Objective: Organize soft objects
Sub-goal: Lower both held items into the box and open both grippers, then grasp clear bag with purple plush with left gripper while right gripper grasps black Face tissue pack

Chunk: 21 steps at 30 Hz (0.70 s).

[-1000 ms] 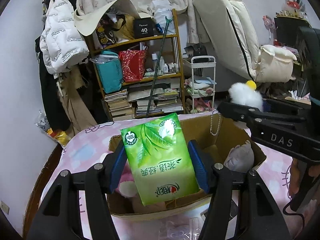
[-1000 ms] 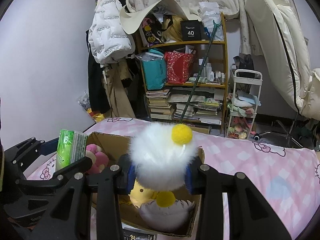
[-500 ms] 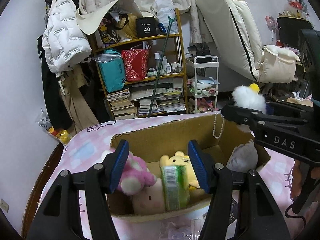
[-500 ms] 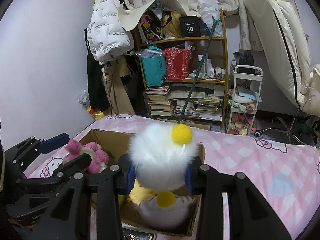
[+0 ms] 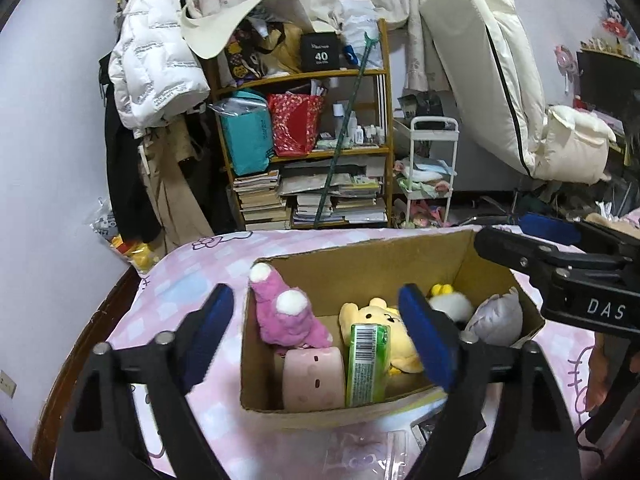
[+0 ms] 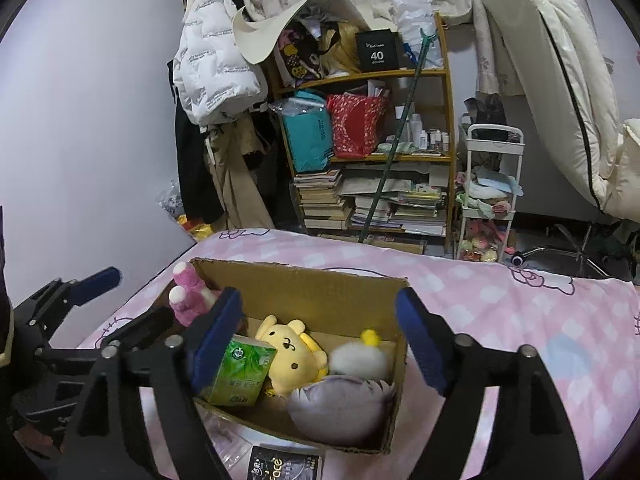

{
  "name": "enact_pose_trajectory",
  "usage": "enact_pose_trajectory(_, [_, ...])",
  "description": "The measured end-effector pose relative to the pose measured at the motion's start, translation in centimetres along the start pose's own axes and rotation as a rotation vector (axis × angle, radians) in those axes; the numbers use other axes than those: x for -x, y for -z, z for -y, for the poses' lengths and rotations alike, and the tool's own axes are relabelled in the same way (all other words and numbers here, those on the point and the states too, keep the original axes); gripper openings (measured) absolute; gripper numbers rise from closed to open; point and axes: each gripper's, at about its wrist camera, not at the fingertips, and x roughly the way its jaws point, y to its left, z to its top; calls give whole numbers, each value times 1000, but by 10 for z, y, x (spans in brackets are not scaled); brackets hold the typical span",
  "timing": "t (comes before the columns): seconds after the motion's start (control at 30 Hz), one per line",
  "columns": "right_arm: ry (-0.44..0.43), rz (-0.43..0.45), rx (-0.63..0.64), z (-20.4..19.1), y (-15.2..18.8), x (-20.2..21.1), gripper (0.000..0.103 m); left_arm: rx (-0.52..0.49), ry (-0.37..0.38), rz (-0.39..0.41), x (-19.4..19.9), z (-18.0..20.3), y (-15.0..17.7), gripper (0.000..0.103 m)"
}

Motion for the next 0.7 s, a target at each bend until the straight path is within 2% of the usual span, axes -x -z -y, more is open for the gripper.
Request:
enact_pose_trajectory(0.1, [8, -4, -11, 1, 1, 6, 92, 0, 5, -2, 9, -2, 0, 86])
enact_pose_trajectory(0.2, [8, 1, -26, 2, 3, 14, 103, 2, 2, -8, 18, -3, 2, 93])
enact_pose_trajectory(0.33, [12, -5, -45, 0, 5, 24, 103, -3, 0, -34, 30, -3, 8, 95])
enact_pose_trajectory(0.5, [13, -36, -94, -1, 13, 34, 103, -3, 14, -105, 41, -4, 20, 95])
enact_pose_trajectory(0.7, [44, -113, -84, -3, 28, 36, 103, -56, 11, -171, 48, 7, 36, 95])
